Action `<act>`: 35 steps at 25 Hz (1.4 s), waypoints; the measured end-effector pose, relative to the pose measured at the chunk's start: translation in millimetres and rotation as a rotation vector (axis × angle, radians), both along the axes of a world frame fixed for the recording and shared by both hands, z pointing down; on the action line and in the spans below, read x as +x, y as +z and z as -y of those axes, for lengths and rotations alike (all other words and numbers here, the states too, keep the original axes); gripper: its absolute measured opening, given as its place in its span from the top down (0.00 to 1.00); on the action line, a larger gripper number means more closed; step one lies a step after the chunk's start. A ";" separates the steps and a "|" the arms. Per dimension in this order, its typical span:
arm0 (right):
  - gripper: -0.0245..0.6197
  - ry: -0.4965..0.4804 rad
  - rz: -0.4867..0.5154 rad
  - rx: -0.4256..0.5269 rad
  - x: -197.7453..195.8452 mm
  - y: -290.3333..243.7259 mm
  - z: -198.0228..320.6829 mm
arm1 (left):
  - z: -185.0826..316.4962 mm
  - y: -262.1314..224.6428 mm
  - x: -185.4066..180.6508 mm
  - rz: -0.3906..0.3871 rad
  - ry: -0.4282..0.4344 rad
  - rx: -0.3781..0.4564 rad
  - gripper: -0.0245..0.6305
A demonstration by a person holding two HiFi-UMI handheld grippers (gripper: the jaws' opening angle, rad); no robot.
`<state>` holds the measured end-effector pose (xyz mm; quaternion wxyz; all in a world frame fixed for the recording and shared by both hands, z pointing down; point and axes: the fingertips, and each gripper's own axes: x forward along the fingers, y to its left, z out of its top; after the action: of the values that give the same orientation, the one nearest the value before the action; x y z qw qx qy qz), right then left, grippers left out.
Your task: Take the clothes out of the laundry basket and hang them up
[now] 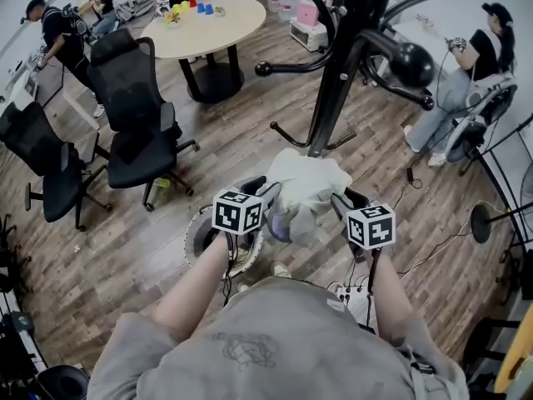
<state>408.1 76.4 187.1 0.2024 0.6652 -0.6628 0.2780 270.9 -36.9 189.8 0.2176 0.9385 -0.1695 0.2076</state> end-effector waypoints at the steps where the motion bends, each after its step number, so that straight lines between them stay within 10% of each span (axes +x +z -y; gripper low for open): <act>1: 0.66 0.004 -0.011 0.016 3.4 -10.0 0.2 | 2.6 -1.4 -3.4 -0.002 -0.008 0.001 0.69; 17: 0.62 -0.229 0.006 0.440 -74.2 -178.5 35.4 | 25.6 -119.7 -103.1 -0.080 -0.215 0.290 0.63; 35: 0.62 -0.668 0.098 0.399 -247.7 -148.9 109.4 | -4.4 -118.1 -314.8 0.094 -0.651 0.335 0.63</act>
<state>160.4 -33.0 38.2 0.1165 0.4248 -0.8928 0.0940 -43.9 -32.5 71.7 0.1075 0.8474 -0.5008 0.1396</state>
